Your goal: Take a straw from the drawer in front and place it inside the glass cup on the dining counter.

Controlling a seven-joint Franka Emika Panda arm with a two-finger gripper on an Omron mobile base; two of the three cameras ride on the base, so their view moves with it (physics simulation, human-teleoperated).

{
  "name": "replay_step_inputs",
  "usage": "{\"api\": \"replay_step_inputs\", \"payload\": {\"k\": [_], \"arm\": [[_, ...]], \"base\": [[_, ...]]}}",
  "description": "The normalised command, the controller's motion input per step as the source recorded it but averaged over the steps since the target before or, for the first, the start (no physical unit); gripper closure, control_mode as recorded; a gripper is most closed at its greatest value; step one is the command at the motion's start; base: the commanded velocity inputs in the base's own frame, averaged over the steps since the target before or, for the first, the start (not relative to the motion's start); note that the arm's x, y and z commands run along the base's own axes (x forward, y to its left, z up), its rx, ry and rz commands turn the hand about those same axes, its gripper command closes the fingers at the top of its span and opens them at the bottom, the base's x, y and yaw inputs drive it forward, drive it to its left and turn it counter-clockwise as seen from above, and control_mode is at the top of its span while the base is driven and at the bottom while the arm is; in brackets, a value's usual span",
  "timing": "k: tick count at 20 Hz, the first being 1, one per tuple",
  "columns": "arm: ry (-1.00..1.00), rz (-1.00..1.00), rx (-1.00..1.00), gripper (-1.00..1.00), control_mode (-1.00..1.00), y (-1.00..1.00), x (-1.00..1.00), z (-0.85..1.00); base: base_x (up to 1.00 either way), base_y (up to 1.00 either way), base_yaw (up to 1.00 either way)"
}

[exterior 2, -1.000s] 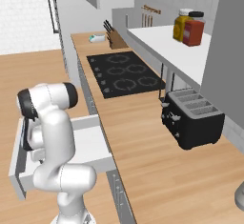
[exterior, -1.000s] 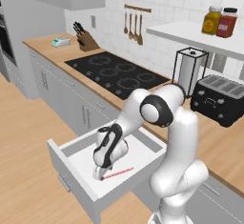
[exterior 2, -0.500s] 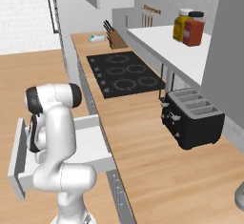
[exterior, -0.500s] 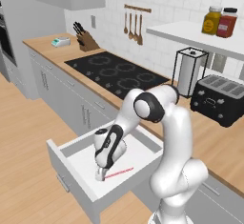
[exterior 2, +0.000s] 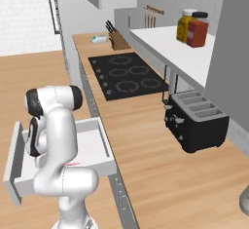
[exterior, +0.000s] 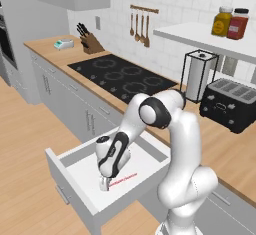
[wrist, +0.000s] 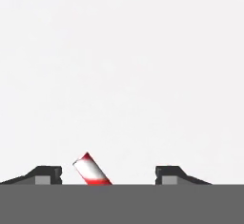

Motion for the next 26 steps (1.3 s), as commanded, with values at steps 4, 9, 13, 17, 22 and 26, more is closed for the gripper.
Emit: {"api": "replay_step_inputs", "payload": {"k": [4,9,13,17,22,26], "arm": [[-0.05,0.11,0.04,-1.0,-1.0,0.0,-0.35,0.22],[-0.06,0.11,0.07,-1.0,-1.0,-0.02,-0.01,0.39],[-0.01,0.14,0.03,-1.0,-1.0,-0.29,0.07,0.11],[0.0,0.17,0.01,-1.0,-1.0,-0.11,0.0,-0.01],[0.0,0.13,0.0,-1.0,-1.0,0.0,0.01,-0.03],[0.0,0.08,0.0,-1.0,-1.0,0.0,0.07,-0.08]], "base": [[0.0,0.0,0.0],[0.0,0.0,0.0],[0.0,0.0,0.0],[0.0,0.0,0.0],[0.0,0.0,0.0],[0.0,0.0,0.0]]}}
